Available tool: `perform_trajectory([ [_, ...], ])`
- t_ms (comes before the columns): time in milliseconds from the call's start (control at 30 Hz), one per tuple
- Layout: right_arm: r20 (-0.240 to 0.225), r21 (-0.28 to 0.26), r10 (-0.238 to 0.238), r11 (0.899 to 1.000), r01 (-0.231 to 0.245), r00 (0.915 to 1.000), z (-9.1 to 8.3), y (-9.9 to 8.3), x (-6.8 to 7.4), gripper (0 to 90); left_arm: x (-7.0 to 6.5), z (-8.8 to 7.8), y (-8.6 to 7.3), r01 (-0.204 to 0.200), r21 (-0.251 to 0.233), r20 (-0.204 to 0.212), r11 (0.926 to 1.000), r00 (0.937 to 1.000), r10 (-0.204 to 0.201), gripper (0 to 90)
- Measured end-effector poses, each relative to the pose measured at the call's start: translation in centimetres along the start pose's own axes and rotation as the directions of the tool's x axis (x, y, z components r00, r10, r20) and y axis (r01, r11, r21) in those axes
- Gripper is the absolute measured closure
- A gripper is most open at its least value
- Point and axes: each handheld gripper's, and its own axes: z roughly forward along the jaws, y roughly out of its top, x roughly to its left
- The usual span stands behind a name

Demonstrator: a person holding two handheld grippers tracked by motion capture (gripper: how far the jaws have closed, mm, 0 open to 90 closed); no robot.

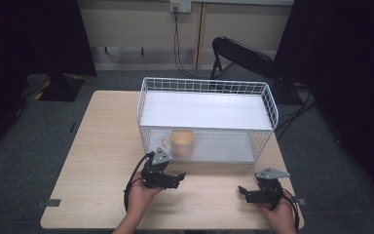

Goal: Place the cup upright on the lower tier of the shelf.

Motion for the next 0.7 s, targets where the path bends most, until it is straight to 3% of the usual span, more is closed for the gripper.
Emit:
perform_trajectory([
  [267,0.0,0.0,0.0,1.0,0.0,1.0,0.0,0.0,0.0,12.5,0.2,-0.6,-1.2,-0.008,0.006,0.062,1.0,0.9981,0.007,16.3],
  [700,0.0,0.0,0.0,1.0,0.0,1.0,0.0,0.0,0.0,12.5,1.1,-2.6,-3.4,-0.048,0.036,0.081,0.9982,0.9957,0.045,15.6],
])
